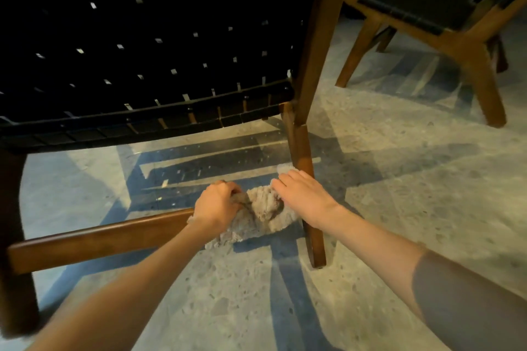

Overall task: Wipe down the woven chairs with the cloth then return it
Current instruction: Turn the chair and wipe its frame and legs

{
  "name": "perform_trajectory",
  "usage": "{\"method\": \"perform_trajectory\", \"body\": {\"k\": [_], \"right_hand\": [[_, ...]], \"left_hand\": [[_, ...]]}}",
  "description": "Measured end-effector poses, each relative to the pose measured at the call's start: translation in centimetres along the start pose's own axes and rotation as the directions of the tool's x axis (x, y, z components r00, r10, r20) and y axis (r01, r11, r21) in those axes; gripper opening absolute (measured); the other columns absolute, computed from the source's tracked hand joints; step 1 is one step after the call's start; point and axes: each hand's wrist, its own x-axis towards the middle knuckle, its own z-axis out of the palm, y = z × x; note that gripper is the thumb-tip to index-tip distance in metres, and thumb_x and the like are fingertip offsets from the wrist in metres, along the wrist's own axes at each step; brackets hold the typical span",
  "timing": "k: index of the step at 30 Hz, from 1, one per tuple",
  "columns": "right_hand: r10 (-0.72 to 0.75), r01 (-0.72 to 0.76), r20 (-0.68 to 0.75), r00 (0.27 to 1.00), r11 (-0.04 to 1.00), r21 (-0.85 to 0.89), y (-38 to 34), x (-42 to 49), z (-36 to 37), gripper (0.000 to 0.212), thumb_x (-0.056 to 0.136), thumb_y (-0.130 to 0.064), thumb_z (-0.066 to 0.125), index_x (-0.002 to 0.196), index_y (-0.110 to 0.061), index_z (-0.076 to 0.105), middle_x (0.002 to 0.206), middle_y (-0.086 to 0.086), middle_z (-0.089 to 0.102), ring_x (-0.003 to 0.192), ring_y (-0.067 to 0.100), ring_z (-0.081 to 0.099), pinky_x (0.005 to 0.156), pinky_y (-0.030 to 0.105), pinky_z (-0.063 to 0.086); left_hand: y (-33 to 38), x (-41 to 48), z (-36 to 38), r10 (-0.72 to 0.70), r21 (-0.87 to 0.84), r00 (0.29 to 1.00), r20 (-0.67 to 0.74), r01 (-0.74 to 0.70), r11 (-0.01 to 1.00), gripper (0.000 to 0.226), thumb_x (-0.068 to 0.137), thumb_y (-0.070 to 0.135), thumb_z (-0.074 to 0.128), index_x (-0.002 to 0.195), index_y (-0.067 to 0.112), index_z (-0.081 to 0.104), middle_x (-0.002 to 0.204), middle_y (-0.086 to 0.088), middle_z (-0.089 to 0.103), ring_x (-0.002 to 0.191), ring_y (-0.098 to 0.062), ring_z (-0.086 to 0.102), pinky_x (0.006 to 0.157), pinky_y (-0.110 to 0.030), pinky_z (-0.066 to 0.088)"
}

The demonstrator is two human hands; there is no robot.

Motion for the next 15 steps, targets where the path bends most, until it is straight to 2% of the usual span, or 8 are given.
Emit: {"method": "perform_trajectory", "body": {"k": [2,3,5,8,11,15], "right_hand": [[0.088,-0.085,-0.087,0.992,0.996,0.037,-0.5,-0.6,-1.6,0.047,0.077,-0.004,0.071,0.119,-0.016,0.055,0.118,0.004,0.058,0.113,0.023,0.05,0.095,0.032,0.038],[0.152,-0.142,-0.189,0.97,0.988,0.062,-0.6,-1.1,-2.6,0.04,0.075,-0.005,0.072,0.111,-0.017,0.06,0.107,0.004,0.06,0.105,0.023,0.053,0.088,0.034,0.042],[0.332,-0.259,-0.379,0.864,0.938,0.231,-0.3,-2.3,-4.7,0.028,0.077,-0.006,0.071,0.102,-0.019,0.065,0.091,0.001,0.054,0.089,0.022,0.052,0.072,0.033,0.041],[0.527,-0.316,-0.424,0.737,0.823,0.472,0.7,-4.0,-8.6,0.027,0.086,-0.014,0.063,0.109,-0.028,0.061,0.082,-0.011,0.046,0.075,0.013,0.051,0.061,0.024,0.033],[0.587,-0.246,-0.449,0.674,0.751,0.613,2.5,-4.9,-13.4,0.031,0.089,-0.016,0.059,0.114,-0.035,0.058,0.066,-0.015,0.041,0.059,0.004,0.044,0.05,0.022,0.03],[0.611,-0.083,-0.585,0.533,0.726,0.683,4.9,-5.2,-21.9,0.03,0.09,-0.016,0.06,0.112,-0.036,0.058,0.091,-0.012,0.056,0.076,0.002,0.053,0.061,0.012,0.042]], "left_hand": [[0.7,-1.0,-0.9,-0.036,-0.061,0.993,-0.111,0.029,0.998,0.02,0.09,0.024,0.061,0.11,0.026,0.064,0.108,0.003,0.057,0.1,-0.019,0.055,0.071,-0.023,0.04],[1.2,-1.6,-1.6,-0.045,-0.081,0.983,-0.18,0.031,0.996,0.02,0.089,0.026,0.063,0.108,0.027,0.064,0.104,0.005,0.051,0.099,-0.017,0.053,0.069,-0.024,0.039],[2.7,-2.5,-3.6,-0.031,-0.093,0.949,-0.313,0.002,0.996,0.022,0.086,0.031,0.066,0.108,0.029,0.065,0.099,0.006,0.045,0.093,-0.013,0.049,0.063,-0.025,0.038],[5.9,-3.1,-7.3,0.051,-0.192,0.89,-0.454,-0.153,0.969,0.023,0.087,0.033,0.066,0.108,0.026,0.068,0.099,0.006,0.065,0.09,-0.011,0.06,0.066,-0.028,0.051],[10.0,-2.9,-11.7,0.054,-0.298,0.821,-0.568,-0.267,0.916,0.023,0.087,0.032,0.066,0.109,0.026,0.069,0.098,0.012,0.068,0.088,0.0,0.059,0.068,-0.019,0.051],[15.5,-1.8,-18.2,0.07,-0.362,0.72,-0.69,-0.428,0.828,0.02,0.086,0.025,0.066,0.106,0.03,0.067,0.09,0.008,0.066,0.081,-0.005,0.059,0.068,-0.022,0.051]]}}
